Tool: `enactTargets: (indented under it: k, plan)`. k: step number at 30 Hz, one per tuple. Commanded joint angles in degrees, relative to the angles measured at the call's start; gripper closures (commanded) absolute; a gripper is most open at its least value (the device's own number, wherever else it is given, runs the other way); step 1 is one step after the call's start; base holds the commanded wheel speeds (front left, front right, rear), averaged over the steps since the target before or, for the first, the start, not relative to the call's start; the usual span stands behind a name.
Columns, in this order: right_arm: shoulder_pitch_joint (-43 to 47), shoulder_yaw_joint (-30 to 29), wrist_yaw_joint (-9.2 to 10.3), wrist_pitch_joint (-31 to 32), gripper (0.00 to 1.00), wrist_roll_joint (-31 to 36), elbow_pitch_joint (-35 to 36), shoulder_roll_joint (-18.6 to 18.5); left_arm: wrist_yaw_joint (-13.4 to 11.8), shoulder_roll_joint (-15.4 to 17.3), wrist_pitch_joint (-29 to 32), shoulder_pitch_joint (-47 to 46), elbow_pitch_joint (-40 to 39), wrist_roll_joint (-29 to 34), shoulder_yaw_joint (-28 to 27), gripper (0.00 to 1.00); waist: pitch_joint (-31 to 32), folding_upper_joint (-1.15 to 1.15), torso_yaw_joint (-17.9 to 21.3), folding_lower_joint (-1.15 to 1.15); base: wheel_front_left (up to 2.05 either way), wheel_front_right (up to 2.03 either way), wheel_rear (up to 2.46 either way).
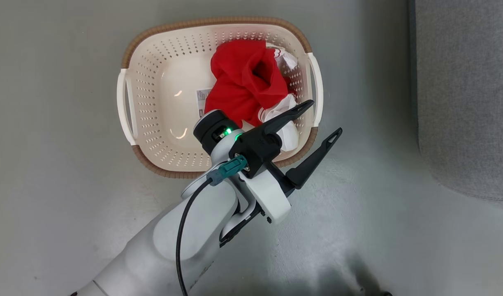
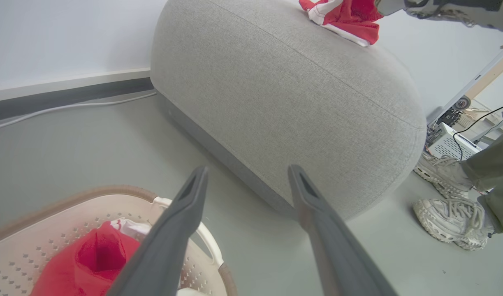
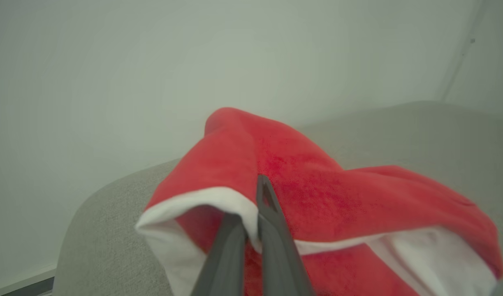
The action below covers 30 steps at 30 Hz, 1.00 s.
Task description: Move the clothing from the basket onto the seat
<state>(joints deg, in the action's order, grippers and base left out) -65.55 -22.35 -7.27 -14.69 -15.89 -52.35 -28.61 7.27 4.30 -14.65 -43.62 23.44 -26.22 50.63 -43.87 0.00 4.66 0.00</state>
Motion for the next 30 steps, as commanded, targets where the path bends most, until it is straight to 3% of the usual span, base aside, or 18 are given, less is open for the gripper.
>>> enactTargets:
  k: [1,7,8,9,10,11,22,30]
  plan:
    - [4.07,1.59,-0.22,-0.31,1.00,-1.70,1.58,-1.48,0.22,-0.31,-0.35,1.47,-1.60,0.75,-1.43,0.00,0.81,0.00,-0.14,0.00,0.00,0.00,0.00]
    - [10.34,4.15,-0.22,-0.31,1.00,-5.54,1.80,-0.71,0.22,-0.66,-0.35,2.36,-1.76,0.38,-2.22,0.00,2.70,0.00,-0.60,0.00,0.00,0.00,0.00]
    - [11.00,4.19,-0.22,-0.31,0.68,-6.00,1.73,-0.61,0.22,-0.70,-0.35,2.55,-1.78,0.31,-2.36,0.00,3.10,0.00,-0.72,0.00,0.00,0.00,0.00]
    - [11.64,4.32,-0.22,-0.31,0.52,-6.26,1.81,-0.56,0.22,-0.73,-0.35,2.76,-1.82,0.22,-2.61,0.00,3.49,0.00,-0.84,0.00,0.00,0.00,0.00]
    - [12.31,4.50,-0.22,-0.31,0.10,-6.46,2.11,-0.40,0.22,-0.77,-0.35,2.99,-1.88,0.17,-2.97,0.00,3.89,0.00,-0.94,0.00,0.00,0.00,0.00]
    - [12.98,4.67,-0.22,-0.31,0.00,-6.74,2.44,-0.13,0.22,-0.80,-0.35,3.25,-1.96,0.15,-3.43,0.00,4.31,0.00,-1.01,0.00,0.00,0.00,0.00]
    - [20.72,8.10,-0.22,-0.31,0.00,-8.87,7.17,2.99,0.22,-1.07,-0.35,6.80,-2.42,-0.29,-6.87,0.00,9.87,0.00,-1.80,0.00,0.00,0.00,0.00]
    - [26.82,10.82,-0.22,-0.31,0.00,-10.46,12.25,5.31,0.22,-0.73,-0.35,12.12,-2.80,0.23,-13.36,0.00,16.31,0.00,-2.78,0.00,0.00,0.00,0.00]
